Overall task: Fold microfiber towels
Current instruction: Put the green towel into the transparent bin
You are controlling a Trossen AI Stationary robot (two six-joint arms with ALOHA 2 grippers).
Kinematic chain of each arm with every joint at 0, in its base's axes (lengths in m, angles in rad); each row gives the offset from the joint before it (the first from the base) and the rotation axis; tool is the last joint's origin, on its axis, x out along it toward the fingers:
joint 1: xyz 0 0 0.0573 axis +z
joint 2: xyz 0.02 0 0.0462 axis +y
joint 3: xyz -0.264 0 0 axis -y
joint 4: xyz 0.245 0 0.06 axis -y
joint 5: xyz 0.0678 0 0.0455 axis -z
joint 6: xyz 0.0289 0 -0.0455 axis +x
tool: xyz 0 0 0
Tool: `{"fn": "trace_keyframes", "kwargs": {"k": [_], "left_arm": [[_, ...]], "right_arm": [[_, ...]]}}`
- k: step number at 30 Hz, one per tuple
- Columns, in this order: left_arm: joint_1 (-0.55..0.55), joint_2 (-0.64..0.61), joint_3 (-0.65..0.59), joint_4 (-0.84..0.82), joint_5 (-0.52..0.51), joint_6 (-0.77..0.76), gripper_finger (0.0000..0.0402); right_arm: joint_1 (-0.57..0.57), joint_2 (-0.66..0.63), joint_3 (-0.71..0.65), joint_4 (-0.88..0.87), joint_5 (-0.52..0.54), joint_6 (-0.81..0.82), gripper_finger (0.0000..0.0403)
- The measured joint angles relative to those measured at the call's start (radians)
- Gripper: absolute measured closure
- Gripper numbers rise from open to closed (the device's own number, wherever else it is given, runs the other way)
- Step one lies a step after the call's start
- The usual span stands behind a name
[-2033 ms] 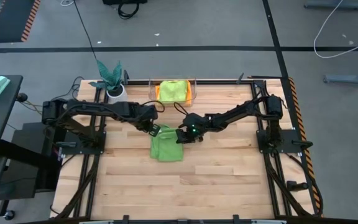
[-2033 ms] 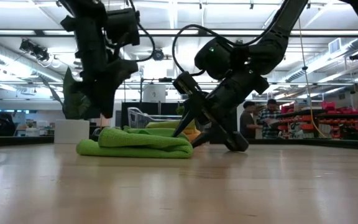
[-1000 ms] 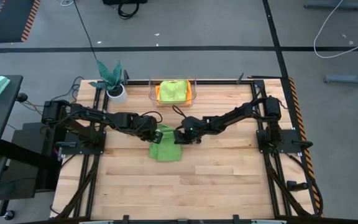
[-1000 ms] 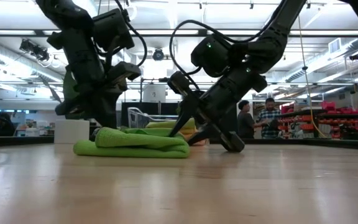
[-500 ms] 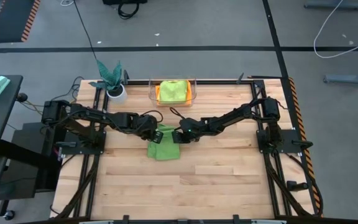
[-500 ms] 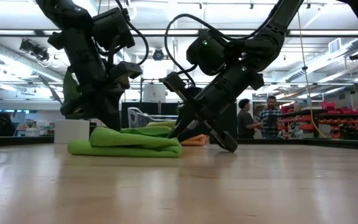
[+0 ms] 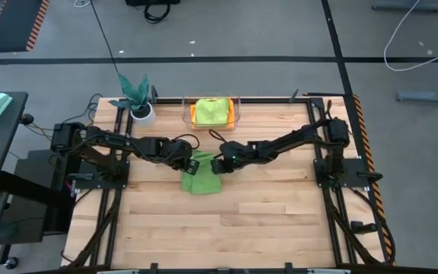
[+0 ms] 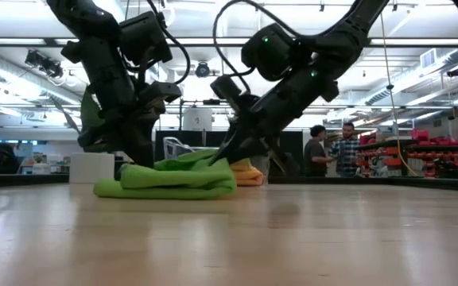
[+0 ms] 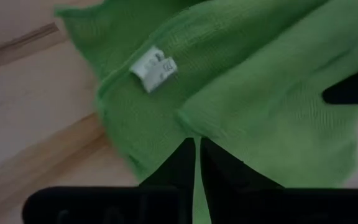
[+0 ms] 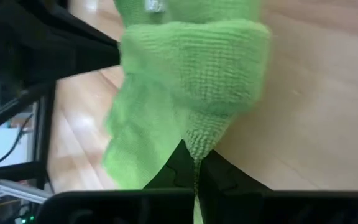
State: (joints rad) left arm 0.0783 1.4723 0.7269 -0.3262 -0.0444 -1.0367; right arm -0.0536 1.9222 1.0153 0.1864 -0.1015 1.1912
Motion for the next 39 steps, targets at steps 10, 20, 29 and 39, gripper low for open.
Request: {"fn": "trace_keyframes", "kwargs": {"k": [10, 20, 29, 39], "left_arm": [[0.028, -0.099, 0.001, -0.039, -0.002, 0.019, 0.0386], [0.047, -0.154, 0.0, -0.137, -0.048, 0.029, 0.0378], [0.043, -0.148, 0.0, -0.148, -0.093, 0.028, 0.0384], [0.043, -0.146, 0.0, -0.152, -0.109, 0.02, 0.0383]], "right_arm": [[-0.031, -0.091, 0.0, -0.09, 0.051, -0.075, 0.0402], [-0.116, -0.208, 0.002, -0.137, 0.052, -0.122, 0.0402], [-0.169, -0.248, 0.191, -0.356, 0.049, -0.279, 0.0403], [-0.283, -0.246, 0.442, -0.516, 0.048, -0.433, 0.0403]]}}
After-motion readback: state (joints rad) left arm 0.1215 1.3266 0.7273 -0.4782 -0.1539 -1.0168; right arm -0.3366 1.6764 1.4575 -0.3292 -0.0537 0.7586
